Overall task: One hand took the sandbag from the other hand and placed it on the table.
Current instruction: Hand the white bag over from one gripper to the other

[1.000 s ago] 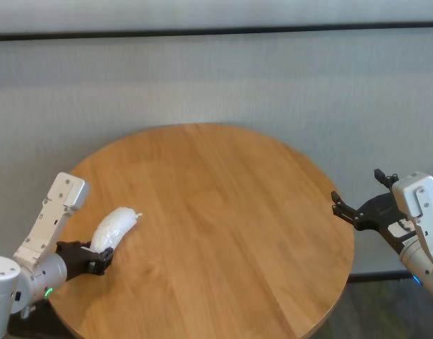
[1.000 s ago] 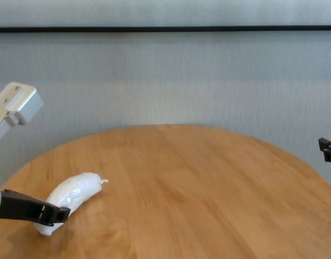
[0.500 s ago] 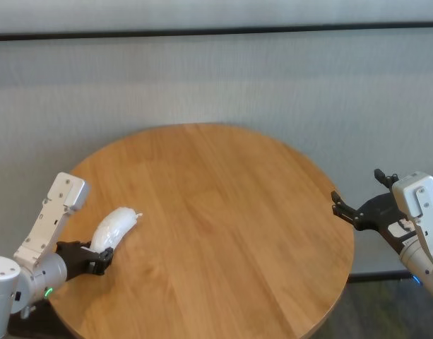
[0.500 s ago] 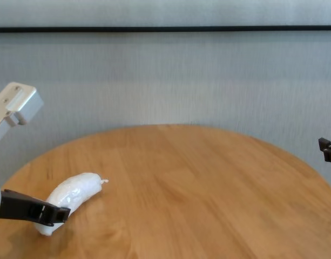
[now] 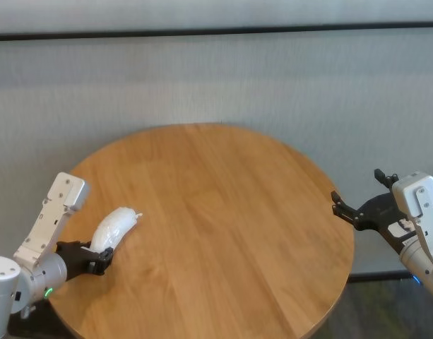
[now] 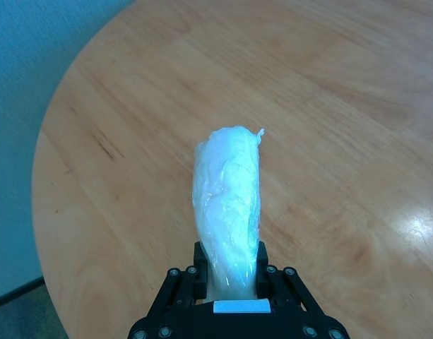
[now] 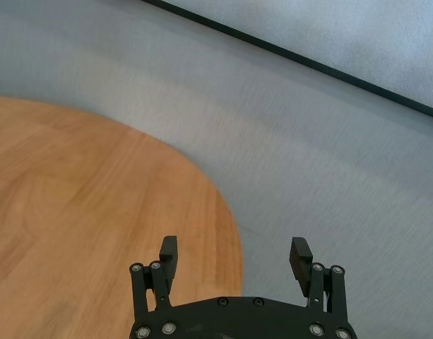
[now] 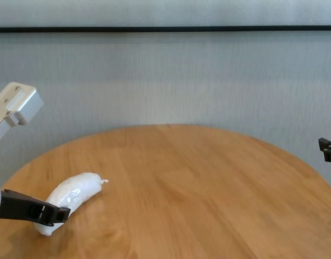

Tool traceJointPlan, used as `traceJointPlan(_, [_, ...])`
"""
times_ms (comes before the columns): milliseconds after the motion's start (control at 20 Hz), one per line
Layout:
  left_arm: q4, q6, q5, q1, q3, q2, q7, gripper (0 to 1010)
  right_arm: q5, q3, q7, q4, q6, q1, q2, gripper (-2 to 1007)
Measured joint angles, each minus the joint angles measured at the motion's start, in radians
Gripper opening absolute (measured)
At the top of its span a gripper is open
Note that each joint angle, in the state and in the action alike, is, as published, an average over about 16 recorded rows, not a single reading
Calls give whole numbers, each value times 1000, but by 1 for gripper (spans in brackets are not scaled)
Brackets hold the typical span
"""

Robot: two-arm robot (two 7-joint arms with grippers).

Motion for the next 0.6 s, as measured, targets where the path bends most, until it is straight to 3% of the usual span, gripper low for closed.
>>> traceJointPlan(250, [-1,-12,1,4,-6,-2,-5,385,0,0,0,0,0,0,0,1001])
traceJointPlan(600, [-7,-52,8,16,-21,-7,-18,385,0,0,0,0,0,0,0,1001])
